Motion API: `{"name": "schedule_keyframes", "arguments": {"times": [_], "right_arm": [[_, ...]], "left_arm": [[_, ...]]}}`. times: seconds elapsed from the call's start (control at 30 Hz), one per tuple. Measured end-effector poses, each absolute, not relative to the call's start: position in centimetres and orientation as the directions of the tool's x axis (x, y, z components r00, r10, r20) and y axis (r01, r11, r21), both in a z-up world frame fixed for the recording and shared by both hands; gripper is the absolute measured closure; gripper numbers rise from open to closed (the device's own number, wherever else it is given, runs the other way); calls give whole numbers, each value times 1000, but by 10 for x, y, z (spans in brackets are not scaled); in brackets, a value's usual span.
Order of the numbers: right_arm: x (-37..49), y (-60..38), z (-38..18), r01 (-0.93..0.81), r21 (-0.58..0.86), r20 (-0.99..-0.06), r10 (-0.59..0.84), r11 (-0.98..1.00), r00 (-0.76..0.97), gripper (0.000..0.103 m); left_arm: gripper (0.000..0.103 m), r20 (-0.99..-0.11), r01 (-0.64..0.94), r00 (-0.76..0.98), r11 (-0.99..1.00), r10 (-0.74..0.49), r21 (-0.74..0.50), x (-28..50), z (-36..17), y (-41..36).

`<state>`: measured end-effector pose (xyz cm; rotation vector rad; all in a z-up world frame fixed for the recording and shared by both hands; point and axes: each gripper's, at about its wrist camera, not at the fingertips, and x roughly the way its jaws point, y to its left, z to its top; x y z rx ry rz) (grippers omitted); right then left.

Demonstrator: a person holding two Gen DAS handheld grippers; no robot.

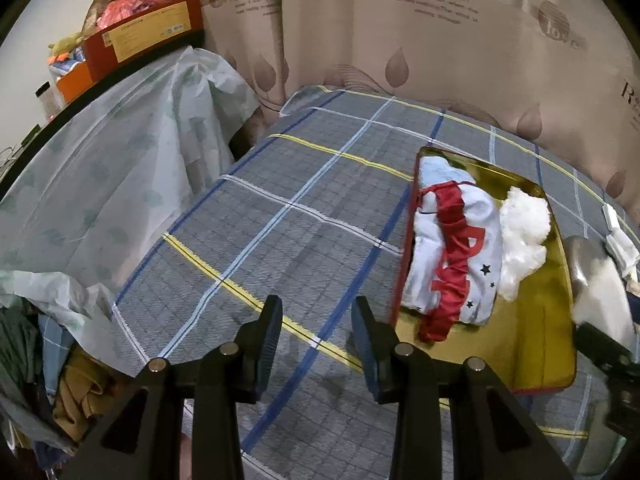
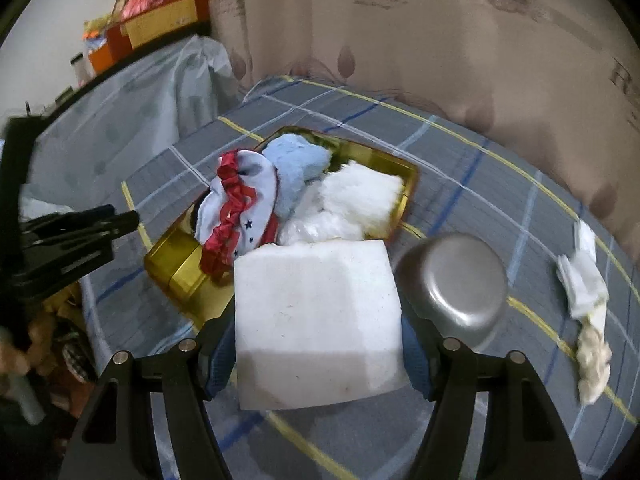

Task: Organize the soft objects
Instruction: 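Lower the white foam block into the gold tray, open right gripper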

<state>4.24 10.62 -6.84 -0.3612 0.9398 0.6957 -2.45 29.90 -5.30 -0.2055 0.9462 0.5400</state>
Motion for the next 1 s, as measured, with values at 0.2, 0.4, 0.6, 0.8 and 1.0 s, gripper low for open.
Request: {"name": "schedule_keyframes", "arguments": {"times": [0.2, 0.4, 0.6, 0.8, 1.0], "right_arm": [[51, 139, -84, -706, -94, -840, 324, 702, 434, 36], [58, 162, -99, -716, -169, -842, 279, 677, 462, 36], [73, 176, -110, -690, -158, -845, 265, 706, 465, 36], [93, 186, -113, -652, -114, -846, 270, 750, 459, 36], [94, 185, -114, -644, -98, -845, 278, 758, 456, 30]], "left_arm": [[67, -816, -524, 462, 849, 348, 65, -25, -54, 302], [67, -814, -519, 460, 852, 354, 78, -23, -55, 299], [67, -815, -522, 464, 850, 348, 66, -25, -54, 300], [67, -820, -524, 460, 849, 340, 58, -24, -55, 301], [67, -824, -523, 457, 851, 334, 55, -25, -56, 300]]}}
